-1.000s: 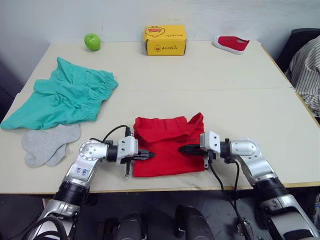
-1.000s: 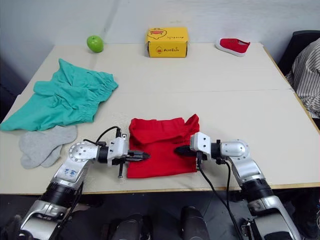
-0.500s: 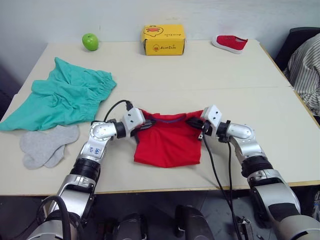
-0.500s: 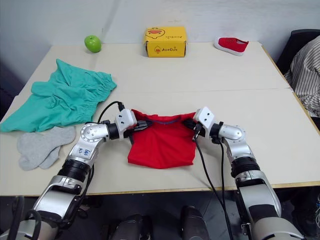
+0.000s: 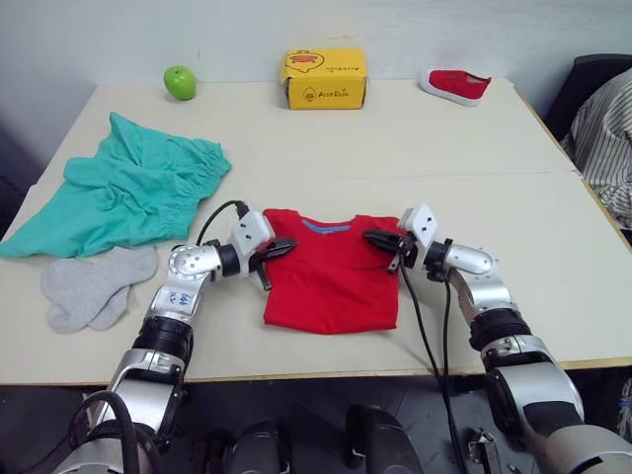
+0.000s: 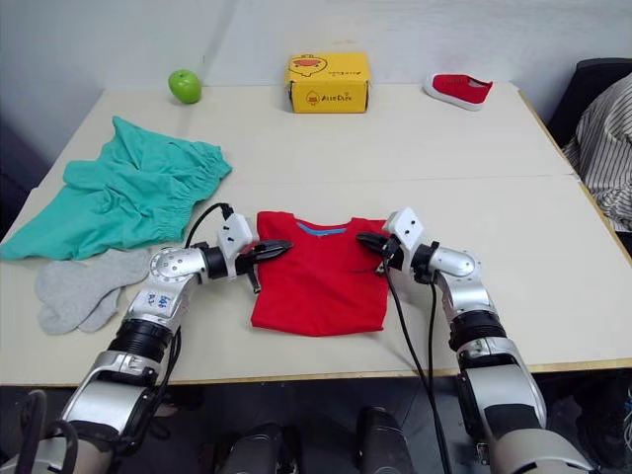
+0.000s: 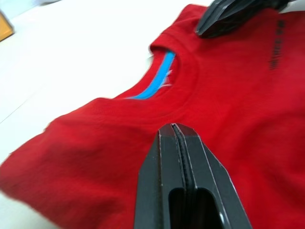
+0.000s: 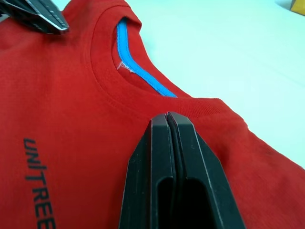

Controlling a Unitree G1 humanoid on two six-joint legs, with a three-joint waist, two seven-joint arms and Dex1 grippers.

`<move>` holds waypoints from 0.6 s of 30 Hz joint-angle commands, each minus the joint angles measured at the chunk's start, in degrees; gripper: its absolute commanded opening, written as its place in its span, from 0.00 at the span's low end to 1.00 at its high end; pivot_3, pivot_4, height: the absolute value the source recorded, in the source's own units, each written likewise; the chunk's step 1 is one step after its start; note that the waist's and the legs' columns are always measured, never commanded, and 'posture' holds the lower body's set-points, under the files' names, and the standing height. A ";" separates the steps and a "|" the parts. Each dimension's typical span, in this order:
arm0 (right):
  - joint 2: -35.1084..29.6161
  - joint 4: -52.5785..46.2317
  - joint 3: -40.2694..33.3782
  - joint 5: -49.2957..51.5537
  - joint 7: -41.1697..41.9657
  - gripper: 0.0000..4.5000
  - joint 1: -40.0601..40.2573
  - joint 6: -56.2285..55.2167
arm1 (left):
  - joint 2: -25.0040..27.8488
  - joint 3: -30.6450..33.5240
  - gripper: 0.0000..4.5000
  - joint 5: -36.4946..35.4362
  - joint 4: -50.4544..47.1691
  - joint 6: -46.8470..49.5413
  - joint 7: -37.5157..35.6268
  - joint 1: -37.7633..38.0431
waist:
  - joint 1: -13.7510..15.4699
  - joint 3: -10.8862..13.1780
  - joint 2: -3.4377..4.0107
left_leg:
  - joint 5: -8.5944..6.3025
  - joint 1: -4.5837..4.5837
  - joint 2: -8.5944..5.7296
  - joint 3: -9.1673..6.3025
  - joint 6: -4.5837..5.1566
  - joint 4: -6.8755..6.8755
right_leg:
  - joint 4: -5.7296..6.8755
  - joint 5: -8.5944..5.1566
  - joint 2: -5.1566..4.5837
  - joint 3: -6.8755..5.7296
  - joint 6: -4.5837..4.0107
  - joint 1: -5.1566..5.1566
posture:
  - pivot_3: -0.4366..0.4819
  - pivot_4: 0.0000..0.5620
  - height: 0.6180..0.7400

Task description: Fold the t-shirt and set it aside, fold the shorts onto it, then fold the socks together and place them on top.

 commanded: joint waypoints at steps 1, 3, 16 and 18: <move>2.29 -13.71 2.91 1.97 2.65 0.01 4.87 3.97 | -1.16 1.02 0.00 -4.80 -6.30 0.23 -4.06 1.47 | 0.06 0.00 0.00 | 0.00 0.00 0.04 -0.01 -0.01 -0.02 | -0.02 0.00 0.02 -0.01 0.00 0.00 | 0.48 0.27 1.00; 3.05 -18.37 3.92 1.60 1.64 0.01 7.66 6.16 | -1.34 0.86 0.00 -7.57 -10.66 2.13 -7.00 3.47 | 0.08 0.00 0.00 | -0.01 0.00 0.05 -0.01 -0.03 -0.03 | -0.03 0.00 0.03 0.00 0.00 -0.02 | 0.48 0.27 1.00; -2.70 -11.97 -0.36 -1.70 -6.90 0.01 8.45 5.91 | 5.69 -2.24 0.00 -1.44 -20.60 6.60 -5.53 18.64 | 0.29 -0.01 0.01 | -0.03 0.10 0.03 -0.01 0.01 0.00 | 0.01 0.00 -0.09 0.07 -0.01 0.05 | 0.48 0.27 1.00; -4.14 -9.88 -1.27 -1.36 -6.80 0.01 7.44 5.40 | 6.37 -2.03 0.00 -1.97 -21.63 7.55 -5.29 20.01 | 0.23 -0.02 0.03 | -0.04 0.11 0.03 -0.01 0.01 0.00 | 0.00 0.00 -0.11 0.06 -0.01 0.06 | 0.48 0.27 1.00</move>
